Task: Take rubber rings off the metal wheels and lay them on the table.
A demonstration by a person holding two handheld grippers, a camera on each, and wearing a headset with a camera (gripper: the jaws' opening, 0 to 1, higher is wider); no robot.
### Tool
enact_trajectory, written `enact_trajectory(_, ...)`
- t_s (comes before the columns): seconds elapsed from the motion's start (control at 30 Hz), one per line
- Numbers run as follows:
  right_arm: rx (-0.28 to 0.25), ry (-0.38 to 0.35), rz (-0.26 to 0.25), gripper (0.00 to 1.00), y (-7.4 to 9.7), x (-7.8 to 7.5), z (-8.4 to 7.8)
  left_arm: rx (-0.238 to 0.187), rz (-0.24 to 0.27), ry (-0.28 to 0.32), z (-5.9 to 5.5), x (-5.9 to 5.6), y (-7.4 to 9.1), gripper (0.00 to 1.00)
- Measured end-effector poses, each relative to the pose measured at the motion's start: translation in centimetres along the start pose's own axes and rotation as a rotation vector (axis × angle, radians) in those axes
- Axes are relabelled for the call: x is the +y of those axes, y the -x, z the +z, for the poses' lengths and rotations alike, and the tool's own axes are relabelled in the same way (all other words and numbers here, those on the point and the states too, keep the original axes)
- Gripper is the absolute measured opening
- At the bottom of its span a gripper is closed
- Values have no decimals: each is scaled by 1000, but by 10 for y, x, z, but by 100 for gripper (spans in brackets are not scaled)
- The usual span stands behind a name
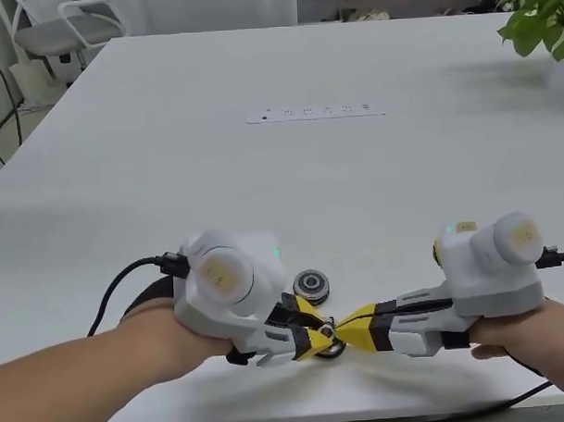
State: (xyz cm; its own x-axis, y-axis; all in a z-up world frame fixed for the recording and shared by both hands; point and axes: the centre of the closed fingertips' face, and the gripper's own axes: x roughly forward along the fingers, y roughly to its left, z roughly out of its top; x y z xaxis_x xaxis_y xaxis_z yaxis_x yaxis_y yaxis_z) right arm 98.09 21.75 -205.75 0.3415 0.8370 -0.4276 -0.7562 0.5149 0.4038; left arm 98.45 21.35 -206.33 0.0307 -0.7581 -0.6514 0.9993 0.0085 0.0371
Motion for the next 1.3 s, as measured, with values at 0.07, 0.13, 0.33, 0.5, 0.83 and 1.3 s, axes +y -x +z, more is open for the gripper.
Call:
enact_trajectory(0.07,-4,-2,1,0,0,0,0,-1,0,1,0,0,0,7)
enact_trajectory(0.13,-6,-3,1,0,0,0,1,-1,0,1,0,0,0,7)
enact_trajectory(0.33,-4,5,-2,0,0,-1,0,-3,0,1,0,0,0,7)
enact_trajectory(0.5,-5,19,-2,0,0,0,1,-3,0,0,0,0,0,7)
enact_trajectory(0.83,-10,21,3,0,0,1,2,-5,-2,-2,0,0,0,7)
enact_trajectory(1.3,-19,23,13,0,0,3,4,-4,-2,-2,0,0,0,7)
